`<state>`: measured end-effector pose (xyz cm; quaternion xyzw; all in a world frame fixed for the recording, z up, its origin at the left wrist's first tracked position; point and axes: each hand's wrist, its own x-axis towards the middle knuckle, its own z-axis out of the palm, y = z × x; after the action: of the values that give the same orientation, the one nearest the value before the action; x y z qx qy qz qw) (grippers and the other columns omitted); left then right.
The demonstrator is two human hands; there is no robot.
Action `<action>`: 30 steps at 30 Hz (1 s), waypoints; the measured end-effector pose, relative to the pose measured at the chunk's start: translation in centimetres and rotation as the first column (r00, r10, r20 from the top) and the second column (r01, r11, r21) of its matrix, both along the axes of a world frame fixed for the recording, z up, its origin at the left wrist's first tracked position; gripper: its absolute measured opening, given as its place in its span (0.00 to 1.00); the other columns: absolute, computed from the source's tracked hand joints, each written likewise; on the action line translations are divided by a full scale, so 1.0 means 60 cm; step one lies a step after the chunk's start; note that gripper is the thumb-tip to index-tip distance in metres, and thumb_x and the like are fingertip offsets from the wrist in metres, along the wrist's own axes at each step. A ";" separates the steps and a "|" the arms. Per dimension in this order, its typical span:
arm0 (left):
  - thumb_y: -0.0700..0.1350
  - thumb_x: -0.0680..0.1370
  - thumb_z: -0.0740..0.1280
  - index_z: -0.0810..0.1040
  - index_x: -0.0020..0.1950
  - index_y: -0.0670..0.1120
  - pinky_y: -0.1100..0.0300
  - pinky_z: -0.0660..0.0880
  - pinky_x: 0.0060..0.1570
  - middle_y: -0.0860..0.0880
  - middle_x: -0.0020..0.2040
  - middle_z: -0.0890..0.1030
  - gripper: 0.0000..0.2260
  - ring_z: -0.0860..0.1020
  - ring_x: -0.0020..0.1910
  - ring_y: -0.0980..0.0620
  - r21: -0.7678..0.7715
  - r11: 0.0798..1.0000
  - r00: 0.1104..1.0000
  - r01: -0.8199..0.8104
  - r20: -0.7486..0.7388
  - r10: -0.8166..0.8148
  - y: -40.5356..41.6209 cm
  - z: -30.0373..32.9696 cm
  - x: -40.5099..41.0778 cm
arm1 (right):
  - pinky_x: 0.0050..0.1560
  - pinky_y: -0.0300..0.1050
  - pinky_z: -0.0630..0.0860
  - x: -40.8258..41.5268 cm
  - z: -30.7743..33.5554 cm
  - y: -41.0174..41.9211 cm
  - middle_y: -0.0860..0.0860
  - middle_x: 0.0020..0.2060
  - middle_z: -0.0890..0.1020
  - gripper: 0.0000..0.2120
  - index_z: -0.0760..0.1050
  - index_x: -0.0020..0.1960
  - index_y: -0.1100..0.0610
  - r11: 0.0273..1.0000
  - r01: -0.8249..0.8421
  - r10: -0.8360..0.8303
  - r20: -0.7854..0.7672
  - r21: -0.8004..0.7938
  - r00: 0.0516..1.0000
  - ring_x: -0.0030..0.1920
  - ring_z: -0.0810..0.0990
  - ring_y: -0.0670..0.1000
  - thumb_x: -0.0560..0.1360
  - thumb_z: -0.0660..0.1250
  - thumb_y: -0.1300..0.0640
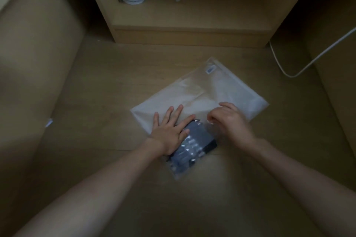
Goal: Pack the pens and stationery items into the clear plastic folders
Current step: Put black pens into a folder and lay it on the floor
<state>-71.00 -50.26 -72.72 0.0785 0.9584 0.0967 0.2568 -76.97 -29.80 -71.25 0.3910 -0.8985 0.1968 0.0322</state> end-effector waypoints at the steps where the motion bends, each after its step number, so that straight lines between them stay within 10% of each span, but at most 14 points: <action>1: 0.57 0.83 0.42 0.39 0.75 0.65 0.38 0.35 0.69 0.53 0.76 0.32 0.22 0.34 0.75 0.49 0.000 1.000 1.000 -0.008 0.005 0.008 0.000 0.000 0.000 | 0.57 0.43 0.65 0.004 0.003 0.001 0.52 0.29 0.78 0.04 0.76 0.34 0.58 0.999 0.001 -0.002 -0.027 -0.039 1.000 0.31 0.79 0.52 0.65 0.67 0.65; 9: 0.57 0.83 0.42 0.39 0.75 0.64 0.38 0.36 0.70 0.52 0.77 0.33 0.22 0.34 0.76 0.48 0.008 1.000 1.000 -0.018 0.009 0.018 0.001 0.003 -0.001 | 0.61 0.42 0.66 0.066 0.041 0.067 0.50 0.35 0.81 0.10 0.79 0.39 0.57 0.993 0.071 -0.074 -0.035 -0.093 0.997 0.38 0.76 0.47 0.74 0.60 0.58; 15: 0.59 0.82 0.43 0.37 0.75 0.63 0.37 0.37 0.70 0.50 0.77 0.33 0.23 0.35 0.76 0.47 -0.016 0.999 0.999 0.034 0.004 -0.034 -0.005 0.002 -0.006 | 0.49 0.35 0.66 0.123 0.051 0.133 0.48 0.41 0.81 0.27 0.81 0.44 0.55 0.993 -0.012 -0.027 0.312 0.121 0.950 0.45 0.75 0.44 0.79 0.50 0.38; 20: 0.62 0.80 0.47 0.37 0.76 0.61 0.39 0.38 0.71 0.47 0.77 0.35 0.28 0.36 0.76 0.45 -0.033 0.999 0.999 0.028 -0.036 -0.029 0.005 0.016 0.005 | 0.56 0.35 0.65 0.128 0.023 0.139 0.53 0.53 0.79 0.12 0.77 0.59 0.58 0.975 0.014 -0.113 0.437 0.224 0.892 0.56 0.76 0.52 0.80 0.60 0.55; 27: 0.71 0.67 0.35 0.39 0.77 0.58 0.46 0.30 0.69 0.50 0.77 0.34 0.39 0.34 0.75 0.47 0.014 1.000 0.979 0.017 -0.202 -0.014 0.062 0.023 0.107 | 0.49 0.52 0.74 0.137 -0.018 0.114 0.55 0.45 0.78 0.10 0.78 0.51 0.58 0.958 0.128 -0.182 0.196 0.258 0.964 0.47 0.78 0.60 0.70 0.69 0.58; 30: 0.72 0.66 0.39 0.35 0.76 0.56 0.44 0.29 0.68 0.48 0.75 0.30 0.41 0.29 0.73 0.47 0.019 0.997 0.974 -0.070 -0.213 0.073 0.069 0.015 0.136 | 0.57 0.52 0.71 0.135 -0.027 0.118 0.56 0.57 0.78 0.17 0.76 0.59 0.57 0.964 0.102 -0.157 0.218 0.245 0.963 0.58 0.76 0.59 0.71 0.70 0.56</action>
<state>-62.82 -46.15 -71.84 0.0553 0.9821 0.1023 0.1484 -68.86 -22.74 -72.86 0.3061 -0.9364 0.1334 -0.1076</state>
